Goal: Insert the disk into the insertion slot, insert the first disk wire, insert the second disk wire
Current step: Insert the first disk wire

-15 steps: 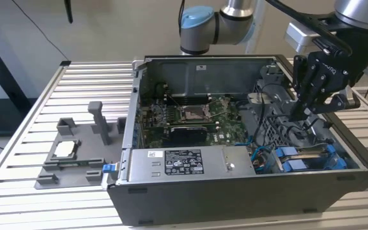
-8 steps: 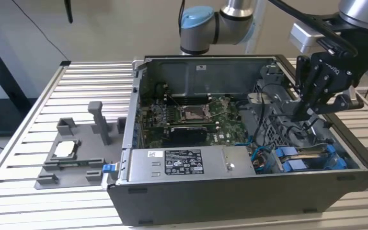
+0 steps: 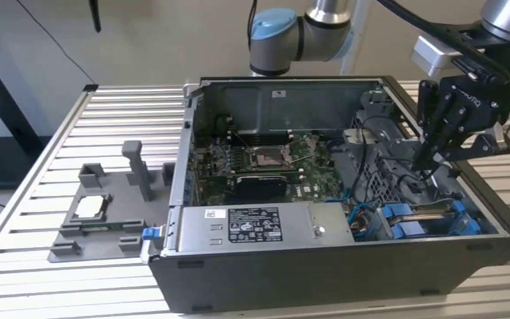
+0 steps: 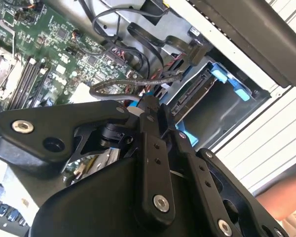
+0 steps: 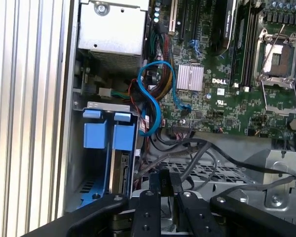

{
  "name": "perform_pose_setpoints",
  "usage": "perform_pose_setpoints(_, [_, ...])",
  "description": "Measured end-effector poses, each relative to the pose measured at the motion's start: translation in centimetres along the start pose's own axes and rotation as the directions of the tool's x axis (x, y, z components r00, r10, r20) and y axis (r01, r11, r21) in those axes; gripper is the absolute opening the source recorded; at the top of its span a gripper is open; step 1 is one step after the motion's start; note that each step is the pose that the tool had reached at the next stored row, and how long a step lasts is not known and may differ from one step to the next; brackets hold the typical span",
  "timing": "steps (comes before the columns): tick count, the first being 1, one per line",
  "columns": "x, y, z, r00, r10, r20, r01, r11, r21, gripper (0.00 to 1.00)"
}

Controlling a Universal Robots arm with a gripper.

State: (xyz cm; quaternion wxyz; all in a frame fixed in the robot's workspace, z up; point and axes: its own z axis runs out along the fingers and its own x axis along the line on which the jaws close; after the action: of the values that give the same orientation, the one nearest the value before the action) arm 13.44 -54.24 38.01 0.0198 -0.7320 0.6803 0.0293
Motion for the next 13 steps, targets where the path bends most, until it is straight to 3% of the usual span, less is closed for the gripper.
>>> perform_pose_setpoints(13, [0.37,-0.74,0.46,1.0000,0.000,0.0000,0.000,1.0000,-0.0016,0.19])
